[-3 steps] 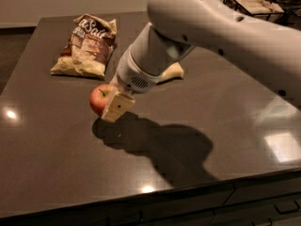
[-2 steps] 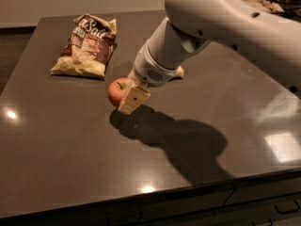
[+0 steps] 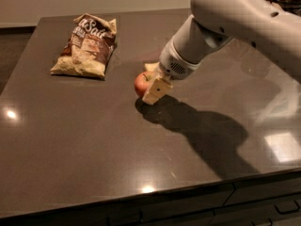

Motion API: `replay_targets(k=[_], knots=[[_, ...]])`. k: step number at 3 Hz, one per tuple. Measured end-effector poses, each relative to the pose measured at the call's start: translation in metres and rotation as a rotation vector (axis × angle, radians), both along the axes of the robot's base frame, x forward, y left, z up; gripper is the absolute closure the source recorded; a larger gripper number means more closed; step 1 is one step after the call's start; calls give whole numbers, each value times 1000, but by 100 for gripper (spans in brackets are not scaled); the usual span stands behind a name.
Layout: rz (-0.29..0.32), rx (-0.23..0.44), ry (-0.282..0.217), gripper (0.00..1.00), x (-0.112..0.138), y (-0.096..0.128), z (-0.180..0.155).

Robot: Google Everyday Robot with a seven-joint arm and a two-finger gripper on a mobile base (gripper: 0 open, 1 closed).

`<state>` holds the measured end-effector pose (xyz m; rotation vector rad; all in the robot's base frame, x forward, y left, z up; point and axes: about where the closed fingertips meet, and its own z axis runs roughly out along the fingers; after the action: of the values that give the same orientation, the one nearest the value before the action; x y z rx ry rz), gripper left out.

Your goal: Move apple near sponge

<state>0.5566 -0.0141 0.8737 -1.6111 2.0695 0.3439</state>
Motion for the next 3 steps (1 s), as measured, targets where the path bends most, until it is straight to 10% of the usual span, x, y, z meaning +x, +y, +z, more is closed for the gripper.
replay_targets(k=[3], knots=[[-135, -21, 23, 36, 31, -48, -21]])
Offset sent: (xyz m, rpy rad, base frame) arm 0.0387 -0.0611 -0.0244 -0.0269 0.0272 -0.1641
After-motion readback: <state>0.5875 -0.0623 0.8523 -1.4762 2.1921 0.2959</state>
